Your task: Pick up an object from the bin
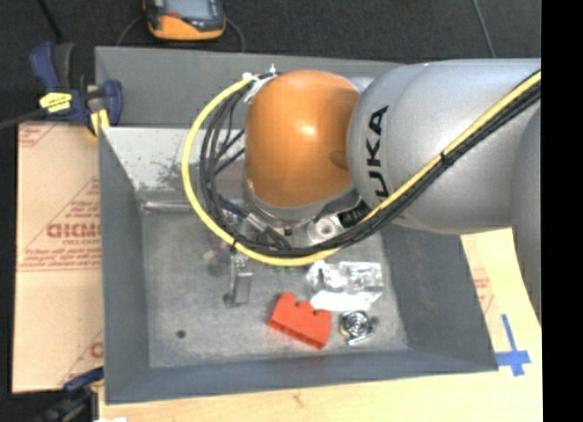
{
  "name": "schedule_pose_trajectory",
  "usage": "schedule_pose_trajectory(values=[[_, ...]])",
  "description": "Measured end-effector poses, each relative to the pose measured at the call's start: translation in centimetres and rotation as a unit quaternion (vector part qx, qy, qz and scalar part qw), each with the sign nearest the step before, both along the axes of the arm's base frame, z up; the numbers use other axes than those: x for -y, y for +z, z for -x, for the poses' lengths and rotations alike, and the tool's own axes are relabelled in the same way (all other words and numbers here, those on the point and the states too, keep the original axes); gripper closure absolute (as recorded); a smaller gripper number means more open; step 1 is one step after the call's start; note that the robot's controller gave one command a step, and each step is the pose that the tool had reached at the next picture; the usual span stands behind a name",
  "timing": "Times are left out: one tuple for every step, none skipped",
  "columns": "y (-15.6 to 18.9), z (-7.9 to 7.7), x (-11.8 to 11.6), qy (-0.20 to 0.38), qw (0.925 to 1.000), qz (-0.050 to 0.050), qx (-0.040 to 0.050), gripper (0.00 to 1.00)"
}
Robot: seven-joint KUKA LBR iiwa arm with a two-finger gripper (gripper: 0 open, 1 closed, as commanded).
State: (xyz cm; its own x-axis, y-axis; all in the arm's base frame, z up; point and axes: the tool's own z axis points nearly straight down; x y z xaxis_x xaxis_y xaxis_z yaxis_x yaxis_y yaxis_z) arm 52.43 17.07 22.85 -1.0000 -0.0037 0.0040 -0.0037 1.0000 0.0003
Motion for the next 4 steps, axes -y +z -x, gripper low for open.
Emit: schedule_pose_trajectory(values=[[-4.2,-4.7,2.2,-0.055,0.9985,0.000,0.0039,0.00],[-15.5,-10.7,6.2,-0.021,0.9998,0.001,0.0031,0.00],[-15.0,-10.7,5.9,-0.022,0.9998,-0.001,0.0047,1.00],[6.7,-11.4,6.5,-0.038,0.9992,-0.001,0.0089,1.00]])
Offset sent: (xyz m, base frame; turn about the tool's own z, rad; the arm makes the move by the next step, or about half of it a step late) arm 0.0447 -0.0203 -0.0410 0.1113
